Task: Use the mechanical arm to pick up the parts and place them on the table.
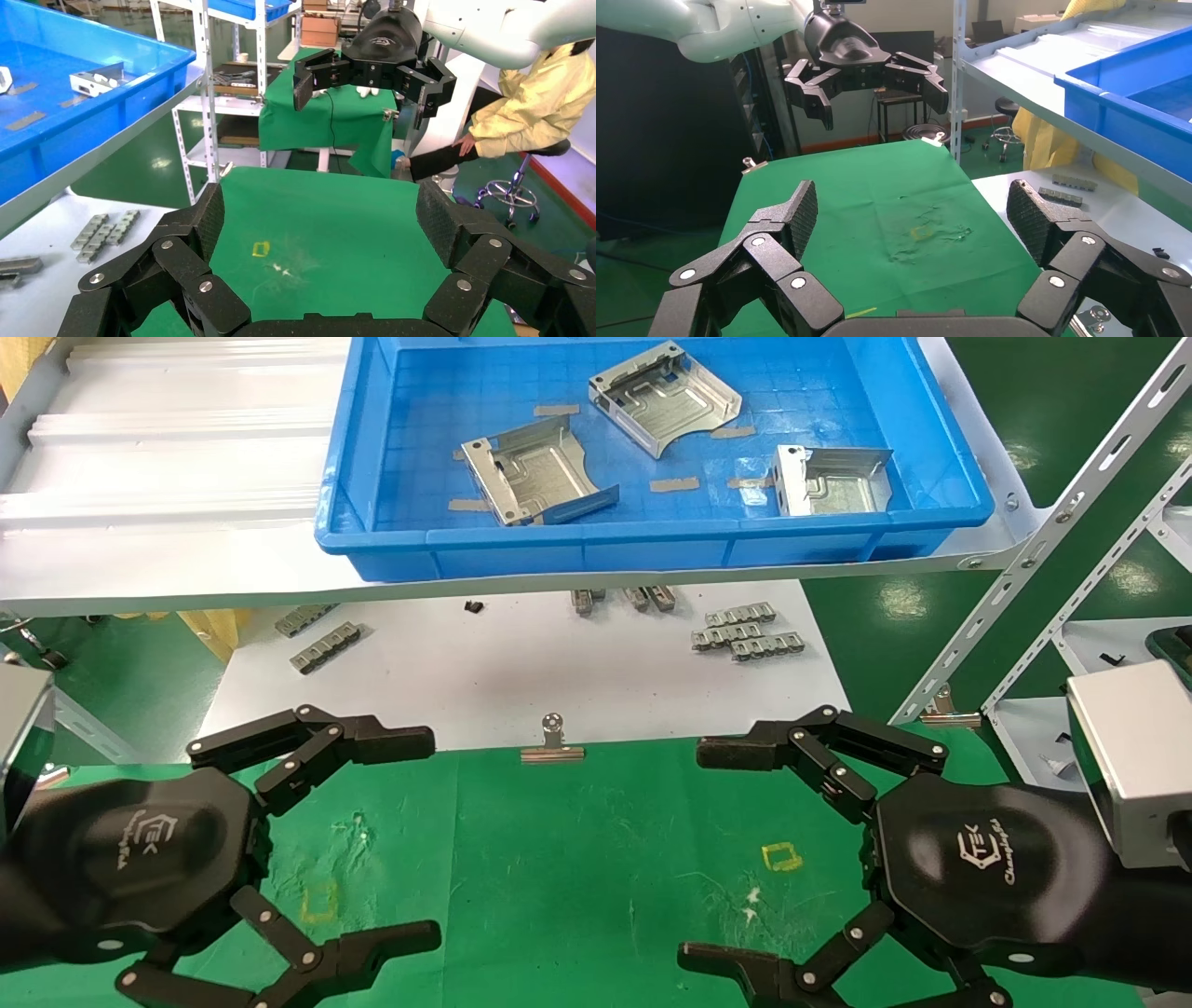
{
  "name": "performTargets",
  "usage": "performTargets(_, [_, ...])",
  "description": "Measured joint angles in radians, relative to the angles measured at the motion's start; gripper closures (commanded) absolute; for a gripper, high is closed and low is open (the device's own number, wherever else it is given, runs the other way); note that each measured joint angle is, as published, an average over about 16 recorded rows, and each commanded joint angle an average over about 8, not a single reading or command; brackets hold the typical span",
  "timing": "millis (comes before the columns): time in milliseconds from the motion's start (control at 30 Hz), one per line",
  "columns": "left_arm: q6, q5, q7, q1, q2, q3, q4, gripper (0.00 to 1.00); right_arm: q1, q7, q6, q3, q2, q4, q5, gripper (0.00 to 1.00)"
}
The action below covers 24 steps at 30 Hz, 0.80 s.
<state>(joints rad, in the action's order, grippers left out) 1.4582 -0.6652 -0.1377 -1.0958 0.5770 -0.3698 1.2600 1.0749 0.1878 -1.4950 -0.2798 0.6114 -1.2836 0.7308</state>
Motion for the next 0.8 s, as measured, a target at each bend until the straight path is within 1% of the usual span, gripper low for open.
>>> performTargets(67, [0.0, 0.0, 0.0, 0.0, 0.0, 0.0, 0.0, 0.92, 0.0, 0.0, 0.0, 0.0, 0.0, 0.0, 0.0, 0.0])
performTargets(133, [0.0, 0.0, 0.0, 0.0, 0.0, 0.0, 0.0, 0.94, 0.0, 0.0, 0.0, 0.0, 0.0, 0.0, 0.0, 0.0])
performTargets(167, [0.0, 0.0, 0.0, 0.0, 0.0, 0.0, 0.0, 1.0, 0.0, 0.0, 0.0, 0.0, 0.0, 0.0, 0.0, 0.0])
performTargets(800, [0.0, 0.0, 0.0, 0.0, 0.0, 0.0, 0.0, 1.0, 0.0, 0.0, 0.0, 0.0, 0.0, 0.0, 0.0, 0.0])
